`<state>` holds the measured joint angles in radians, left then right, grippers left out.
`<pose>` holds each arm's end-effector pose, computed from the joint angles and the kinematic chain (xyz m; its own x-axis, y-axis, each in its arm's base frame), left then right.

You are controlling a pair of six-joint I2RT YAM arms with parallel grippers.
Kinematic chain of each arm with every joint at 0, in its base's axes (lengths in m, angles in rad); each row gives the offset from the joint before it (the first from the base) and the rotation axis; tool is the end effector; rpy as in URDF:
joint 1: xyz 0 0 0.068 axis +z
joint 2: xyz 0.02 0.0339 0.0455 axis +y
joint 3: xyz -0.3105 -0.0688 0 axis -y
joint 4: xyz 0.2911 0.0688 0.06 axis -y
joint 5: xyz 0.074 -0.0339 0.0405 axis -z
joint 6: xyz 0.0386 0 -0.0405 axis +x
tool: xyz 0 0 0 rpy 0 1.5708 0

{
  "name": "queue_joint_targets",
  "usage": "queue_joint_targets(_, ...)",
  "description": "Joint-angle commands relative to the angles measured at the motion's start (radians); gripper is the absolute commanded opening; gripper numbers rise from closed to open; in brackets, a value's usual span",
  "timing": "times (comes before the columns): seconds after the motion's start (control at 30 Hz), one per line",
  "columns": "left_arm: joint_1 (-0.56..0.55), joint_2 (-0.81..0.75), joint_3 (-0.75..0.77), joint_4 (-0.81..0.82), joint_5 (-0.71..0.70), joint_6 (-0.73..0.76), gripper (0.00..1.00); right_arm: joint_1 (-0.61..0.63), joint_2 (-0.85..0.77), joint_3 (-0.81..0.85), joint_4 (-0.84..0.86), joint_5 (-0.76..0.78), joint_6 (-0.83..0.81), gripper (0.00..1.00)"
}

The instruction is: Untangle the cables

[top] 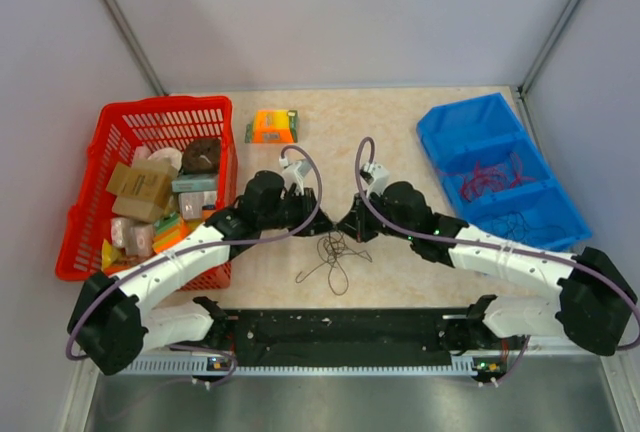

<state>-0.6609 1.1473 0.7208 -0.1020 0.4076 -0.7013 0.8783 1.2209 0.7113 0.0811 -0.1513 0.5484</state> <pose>0.2091 -0.1820 0.2756 -0.8421 -0.0956 -0.5308 0.3802 0.5929 -0.7099 0.1864 0.2338 0.2690 -0.6687 0.0011 -0.7436 -0.5857 0.6153 0.5276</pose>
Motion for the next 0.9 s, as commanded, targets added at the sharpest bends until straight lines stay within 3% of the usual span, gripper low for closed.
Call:
queue_joint_targets(0.0,0.004,0.014,0.037,-0.004,-0.062,0.003,0.18,0.042,-0.084,-0.024,0.075,0.018,0.076,0.0)
queue_joint_targets(0.27,0.004,-0.012,0.022,-0.041,-0.179,0.011,0.0,0.042,-0.228,-0.012,-0.022,0.119,0.102,0.0)
queue_joint_targets(0.57,0.004,-0.07,-0.029,-0.083,-0.268,0.034,0.0,0.044,-0.472,0.152,-0.375,0.667,-0.002,0.0)
queue_joint_targets(0.73,0.003,-0.148,-0.032,-0.168,-0.375,0.089,0.0,0.041,-0.472,0.279,-0.631,1.189,-0.122,0.0)
queue_joint_targets(0.8,0.003,-0.198,-0.006,-0.223,-0.452,0.124,0.0,0.036,-0.457,0.289,-0.652,1.342,-0.194,0.0)
queue_joint_targets(0.87,0.004,-0.244,0.032,-0.283,-0.533,0.155,0.0,-0.017,-0.448,0.29,-0.653,1.38,-0.244,0.0)
